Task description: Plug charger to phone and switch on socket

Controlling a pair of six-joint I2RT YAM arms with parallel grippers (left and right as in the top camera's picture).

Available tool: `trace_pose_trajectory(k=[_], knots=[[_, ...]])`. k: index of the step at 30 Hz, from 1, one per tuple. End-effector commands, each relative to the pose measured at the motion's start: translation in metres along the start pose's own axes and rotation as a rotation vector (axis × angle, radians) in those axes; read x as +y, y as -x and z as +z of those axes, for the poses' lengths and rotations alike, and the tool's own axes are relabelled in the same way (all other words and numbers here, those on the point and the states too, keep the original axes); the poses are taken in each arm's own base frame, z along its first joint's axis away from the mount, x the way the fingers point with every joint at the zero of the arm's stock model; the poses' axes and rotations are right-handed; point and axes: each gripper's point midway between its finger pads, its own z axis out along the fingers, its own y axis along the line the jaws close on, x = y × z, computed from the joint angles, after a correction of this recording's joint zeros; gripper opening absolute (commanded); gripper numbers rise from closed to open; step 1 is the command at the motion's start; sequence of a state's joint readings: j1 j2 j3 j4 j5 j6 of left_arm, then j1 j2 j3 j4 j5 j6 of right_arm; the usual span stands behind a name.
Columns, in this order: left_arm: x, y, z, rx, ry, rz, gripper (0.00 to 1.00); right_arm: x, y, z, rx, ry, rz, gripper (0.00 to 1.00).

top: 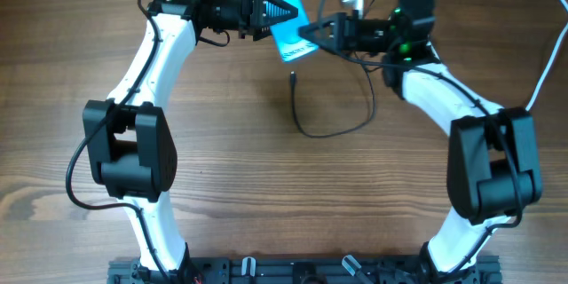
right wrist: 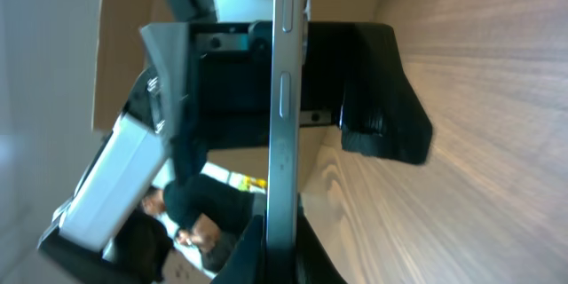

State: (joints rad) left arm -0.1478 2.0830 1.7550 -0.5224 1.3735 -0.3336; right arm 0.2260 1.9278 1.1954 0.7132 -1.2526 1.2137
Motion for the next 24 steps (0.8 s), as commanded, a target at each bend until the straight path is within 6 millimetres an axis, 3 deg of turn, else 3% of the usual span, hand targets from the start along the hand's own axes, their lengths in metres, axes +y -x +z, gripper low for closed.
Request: trace_pose_trajectory(k=[1,8,15,24], knots=[[-0.016,0.001,-0.005,0.006,-0.044,0.014,0.75,-0.001,0.010,0.021,-0.093,-0.032,0.071,0.04],[-0.021,0.016,-0.024,-0.030,-0.068,-0.005,0.69,-0.005,0.013,0.046,-0.181,-0.069,0.093,0.04],[-0.025,0.016,-0.036,-0.029,-0.101,-0.002,0.49,-0.017,0.010,0.040,-0.163,-0.109,0.055,0.04],[-0.027,0.016,-0.038,-0.025,-0.113,-0.002,0.51,-0.016,0.021,0.031,-0.201,-0.105,0.039,0.04]])
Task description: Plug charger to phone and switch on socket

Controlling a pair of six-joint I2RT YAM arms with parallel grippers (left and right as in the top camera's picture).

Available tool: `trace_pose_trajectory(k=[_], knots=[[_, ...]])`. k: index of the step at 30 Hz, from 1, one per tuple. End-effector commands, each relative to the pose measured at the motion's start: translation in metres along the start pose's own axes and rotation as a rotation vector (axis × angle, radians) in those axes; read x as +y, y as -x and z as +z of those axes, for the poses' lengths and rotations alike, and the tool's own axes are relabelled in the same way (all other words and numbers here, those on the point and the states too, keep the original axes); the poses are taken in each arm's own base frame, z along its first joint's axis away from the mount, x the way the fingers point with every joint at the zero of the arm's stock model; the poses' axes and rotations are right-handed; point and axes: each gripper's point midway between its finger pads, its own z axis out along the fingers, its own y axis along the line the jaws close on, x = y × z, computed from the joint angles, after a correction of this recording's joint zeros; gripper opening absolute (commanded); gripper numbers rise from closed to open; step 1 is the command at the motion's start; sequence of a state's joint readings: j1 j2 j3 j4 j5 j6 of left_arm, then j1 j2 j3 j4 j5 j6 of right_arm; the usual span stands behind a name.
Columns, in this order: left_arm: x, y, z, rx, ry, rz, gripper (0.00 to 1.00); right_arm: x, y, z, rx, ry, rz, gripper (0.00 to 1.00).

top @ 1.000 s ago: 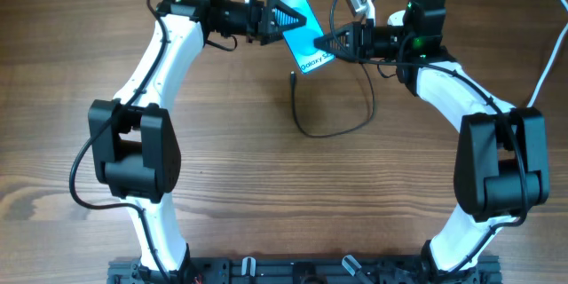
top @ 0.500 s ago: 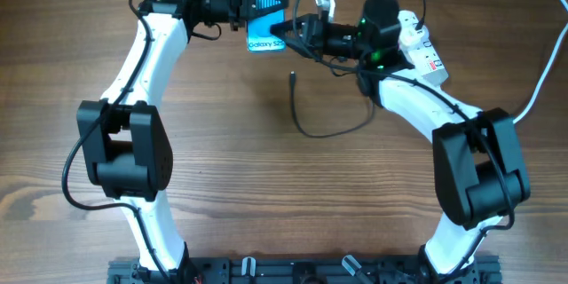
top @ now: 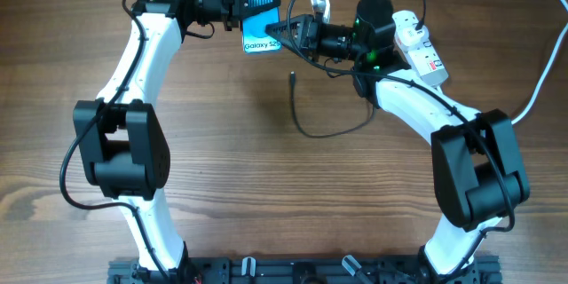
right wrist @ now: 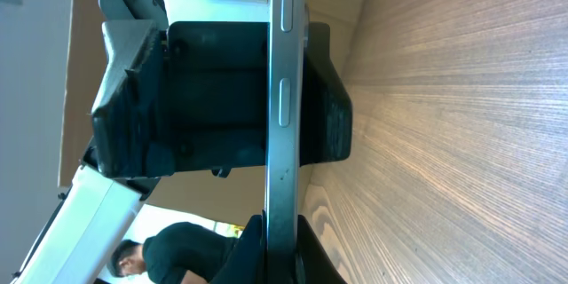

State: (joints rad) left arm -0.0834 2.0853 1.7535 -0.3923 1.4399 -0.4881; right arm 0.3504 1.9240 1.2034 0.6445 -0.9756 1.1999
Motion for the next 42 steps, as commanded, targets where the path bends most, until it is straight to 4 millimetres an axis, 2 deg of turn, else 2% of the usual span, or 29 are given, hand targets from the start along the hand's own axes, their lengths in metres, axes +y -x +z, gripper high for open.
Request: trace_pose_trajectory(k=[1,6,10,15,22,24,25,26,27,28,31,36,42], knots=[[-0.021,-0.003,-0.008,0.025,-0.064,0.034,0.53,-0.006,0.021,-0.013,-0.076,-0.017,0.002,0.04],[-0.021,-0.003,-0.008,0.025,-0.064,0.034,0.55,-0.006,0.024,-0.016,-0.085,-0.016,0.015,0.04],[-0.021,-0.003,-0.008,0.025,-0.064,0.034,0.52,-0.006,0.025,-0.016,-0.088,-0.017,0.019,0.04],[-0.021,-0.002,-0.008,0.023,-0.063,0.050,0.35,-0.009,0.016,-0.015,-0.045,-0.020,0.045,0.04],[-0.020,-0.001,-0.008,0.017,-0.054,0.054,0.05,-0.005,0.005,-0.015,0.022,0.004,0.045,0.04],[-0.020,-0.001,-0.008,0.017,-0.054,0.053,0.04,-0.004,0.003,-0.015,0.034,0.009,0.042,0.05],[-0.020,-0.001,-0.008,0.017,-0.054,0.053,0.04,-0.003,0.001,-0.016,0.046,0.014,0.022,0.30],[-0.020,-0.001,-0.008,0.017,-0.055,0.052,0.04,-0.002,-0.002,-0.017,0.065,0.022,0.004,0.48],[-0.020,-0.001,-0.008,0.018,-0.054,0.046,0.04,0.001,-0.010,-0.018,0.113,0.042,-0.013,0.56],[-0.019,-0.002,-0.008,0.019,-0.054,0.037,0.04,0.004,-0.016,-0.020,0.150,0.059,-0.024,0.59],[-0.017,-0.006,-0.007,0.024,-0.052,-0.008,0.04,0.011,-0.033,-0.030,0.265,0.119,-0.090,0.62],[-0.016,-0.009,-0.005,0.031,-0.053,-0.032,0.04,0.011,-0.031,-0.042,0.287,0.136,-0.109,0.59],[-0.021,-0.019,0.016,0.081,-0.069,-0.036,0.04,0.011,-0.031,-0.042,0.287,0.136,-0.112,0.53]])
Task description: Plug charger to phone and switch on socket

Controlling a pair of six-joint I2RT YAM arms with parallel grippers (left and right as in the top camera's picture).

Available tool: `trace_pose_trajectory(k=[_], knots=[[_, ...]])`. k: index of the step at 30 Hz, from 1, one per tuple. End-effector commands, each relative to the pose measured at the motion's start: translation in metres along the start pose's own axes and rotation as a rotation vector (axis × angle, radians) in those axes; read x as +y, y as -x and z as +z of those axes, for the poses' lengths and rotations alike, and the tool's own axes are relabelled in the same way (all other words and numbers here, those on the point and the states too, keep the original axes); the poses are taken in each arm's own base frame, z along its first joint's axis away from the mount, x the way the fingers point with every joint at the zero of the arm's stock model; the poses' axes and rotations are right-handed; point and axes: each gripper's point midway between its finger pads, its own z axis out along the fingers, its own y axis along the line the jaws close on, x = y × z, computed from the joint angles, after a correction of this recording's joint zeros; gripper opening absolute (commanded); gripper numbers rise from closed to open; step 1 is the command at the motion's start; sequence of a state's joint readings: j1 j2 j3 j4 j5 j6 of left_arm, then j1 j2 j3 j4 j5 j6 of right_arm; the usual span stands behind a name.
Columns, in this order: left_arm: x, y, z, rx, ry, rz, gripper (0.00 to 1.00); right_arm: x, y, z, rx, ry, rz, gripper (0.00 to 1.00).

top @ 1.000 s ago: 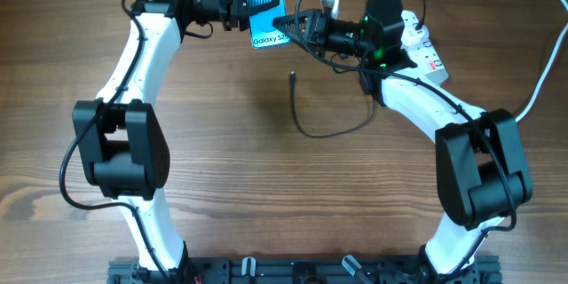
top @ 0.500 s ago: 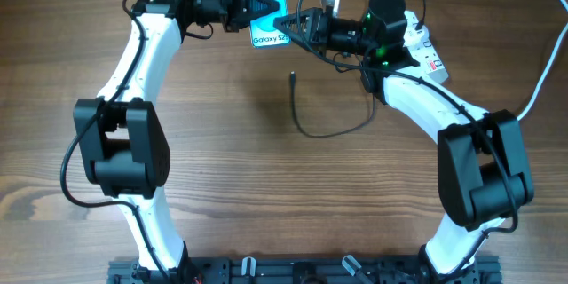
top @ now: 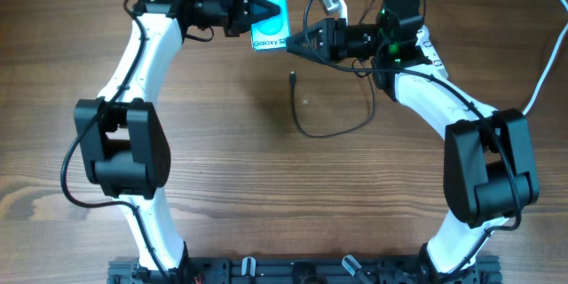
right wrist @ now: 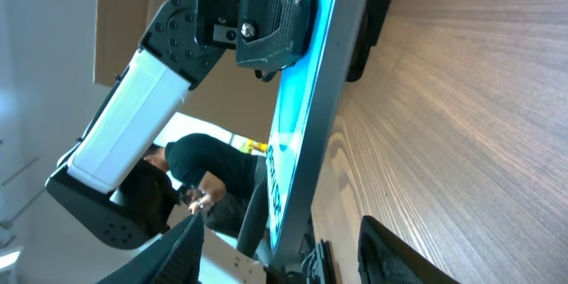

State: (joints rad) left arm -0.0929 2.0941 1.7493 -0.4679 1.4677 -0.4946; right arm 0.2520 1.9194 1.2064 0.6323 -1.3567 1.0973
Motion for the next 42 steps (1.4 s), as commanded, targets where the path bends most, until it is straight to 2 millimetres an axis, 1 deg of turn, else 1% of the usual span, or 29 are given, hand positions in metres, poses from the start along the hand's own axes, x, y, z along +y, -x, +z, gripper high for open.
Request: trace_pose_trajectory(k=[1,2,4,5,6,8,11,13,16,17,22,27,34,42], knots=[[-0.024,-0.011,0.015,0.056,-0.047,0.057,0.04,-0.001,-0.006,0.001,0.028,0.014,-0.020,0.51],[-0.025,-0.013,0.018,0.062,-0.048,0.055,0.04,-0.001,-0.005,0.001,0.023,0.011,-0.020,0.47],[-0.026,-0.015,0.022,0.071,-0.050,0.056,0.04,-0.002,-0.003,0.001,0.010,0.005,-0.023,0.31],[-0.026,-0.015,0.022,0.073,-0.050,0.056,0.04,-0.002,-0.003,0.001,0.009,0.005,-0.025,0.25],[-0.026,-0.015,0.022,0.073,-0.050,0.056,0.04,-0.002,-0.002,0.001,0.008,0.004,-0.025,0.21],[-0.026,-0.015,0.022,0.073,-0.050,0.056,0.04,-0.002,-0.002,0.001,0.008,0.004,-0.025,0.04],[-0.026,-0.015,0.022,0.073,-0.050,0.056,0.05,-0.002,-0.002,0.001,0.008,0.004,-0.030,0.04],[-0.026,-0.014,0.022,0.071,-0.050,0.057,0.23,-0.002,-0.002,0.001,0.008,0.004,-0.031,0.05],[-0.025,-0.009,0.013,0.052,-0.047,0.071,0.30,-0.002,-0.002,0.001,0.007,0.003,-0.015,0.04],[-0.025,-0.008,0.011,0.045,-0.045,0.077,0.31,-0.003,-0.002,0.001,0.006,0.002,-0.012,0.04],[-0.026,-0.006,0.012,0.045,-0.047,0.105,0.31,-0.001,-0.004,0.002,0.016,0.007,0.005,0.04],[-0.027,-0.006,0.012,0.044,-0.048,0.115,0.31,0.000,-0.009,0.009,0.036,0.015,0.009,0.04],[-0.027,-0.006,0.012,0.045,-0.049,0.115,0.31,0.001,-0.011,0.009,0.048,0.020,0.023,0.04],[-0.029,-0.012,0.025,0.073,-0.055,0.117,0.30,-0.001,-0.008,0.009,0.032,0.011,0.064,0.04]])
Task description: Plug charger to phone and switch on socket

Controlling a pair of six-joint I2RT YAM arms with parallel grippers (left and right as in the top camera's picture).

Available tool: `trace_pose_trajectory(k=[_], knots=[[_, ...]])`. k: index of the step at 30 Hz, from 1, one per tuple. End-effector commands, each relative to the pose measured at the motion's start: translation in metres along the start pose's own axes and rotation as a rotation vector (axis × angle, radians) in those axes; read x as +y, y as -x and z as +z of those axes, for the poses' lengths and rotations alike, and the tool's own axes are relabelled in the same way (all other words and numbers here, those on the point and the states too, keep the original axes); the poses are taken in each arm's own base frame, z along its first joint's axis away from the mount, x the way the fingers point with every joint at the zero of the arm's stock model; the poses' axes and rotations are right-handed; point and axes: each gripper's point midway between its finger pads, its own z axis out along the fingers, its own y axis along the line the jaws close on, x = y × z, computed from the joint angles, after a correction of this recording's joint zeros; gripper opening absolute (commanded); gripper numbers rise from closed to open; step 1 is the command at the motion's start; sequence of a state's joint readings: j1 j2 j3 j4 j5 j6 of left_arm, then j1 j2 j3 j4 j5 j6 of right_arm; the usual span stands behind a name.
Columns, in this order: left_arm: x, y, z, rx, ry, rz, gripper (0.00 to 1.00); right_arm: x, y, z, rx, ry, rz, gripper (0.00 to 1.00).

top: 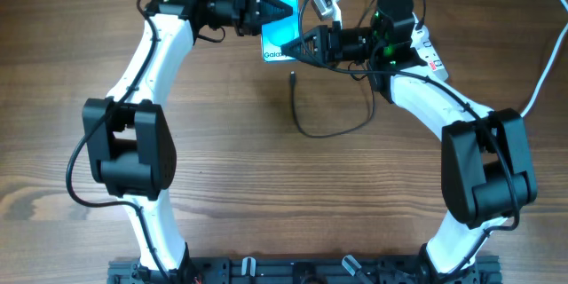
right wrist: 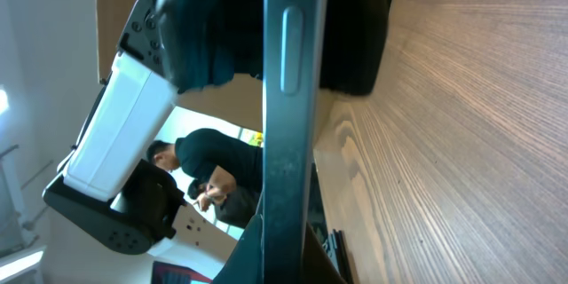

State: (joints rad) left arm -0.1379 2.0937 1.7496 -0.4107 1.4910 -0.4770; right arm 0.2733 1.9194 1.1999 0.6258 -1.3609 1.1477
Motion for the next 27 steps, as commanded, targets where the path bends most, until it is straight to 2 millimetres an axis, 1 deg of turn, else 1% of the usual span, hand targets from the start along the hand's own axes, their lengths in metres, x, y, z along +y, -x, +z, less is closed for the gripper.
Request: trace_pose_trajectory(k=[1,6,8,11,14,18,19,20,21,22,25,27], knots=[[-0.019,-0.003,0.006,0.022,-0.023,0.039,0.28,-0.001,-0.001,0.001,0.006,0.003,0.001,0.04],[-0.020,-0.003,0.006,0.022,-0.023,0.038,0.20,-0.002,0.001,0.001,-0.004,-0.001,0.002,0.05],[-0.019,-0.003,0.006,0.022,-0.023,0.038,0.20,-0.002,0.002,0.001,-0.008,-0.003,0.003,0.04],[-0.019,-0.003,0.006,0.022,-0.023,0.038,0.23,-0.003,0.005,0.001,-0.025,-0.011,0.010,0.04],[-0.019,-0.003,0.005,0.022,-0.023,0.038,0.24,-0.005,0.008,0.001,-0.046,-0.019,0.031,0.04],[-0.019,-0.003,0.005,0.022,-0.022,0.039,0.35,-0.006,0.012,0.001,-0.065,-0.027,0.036,0.04],[-0.019,-0.003,0.005,0.022,-0.022,0.039,0.36,-0.007,0.013,0.000,-0.074,-0.030,0.045,0.04],[-0.019,-0.003,0.005,0.021,-0.022,0.039,0.34,-0.007,0.013,0.000,-0.074,-0.030,0.047,0.04],[-0.019,-0.003,0.005,0.021,-0.022,0.039,0.28,-0.007,0.013,0.000,-0.074,-0.030,0.053,0.04],[-0.019,-0.003,0.005,0.021,-0.022,0.039,0.24,-0.007,0.013,0.000,-0.074,-0.030,0.052,0.04],[-0.020,-0.003,0.005,0.021,-0.022,0.044,0.23,-0.007,0.012,0.001,-0.066,-0.027,0.052,0.04],[-0.020,-0.002,0.005,0.020,-0.023,0.054,0.17,-0.006,0.011,0.001,-0.062,-0.025,0.053,0.04]])
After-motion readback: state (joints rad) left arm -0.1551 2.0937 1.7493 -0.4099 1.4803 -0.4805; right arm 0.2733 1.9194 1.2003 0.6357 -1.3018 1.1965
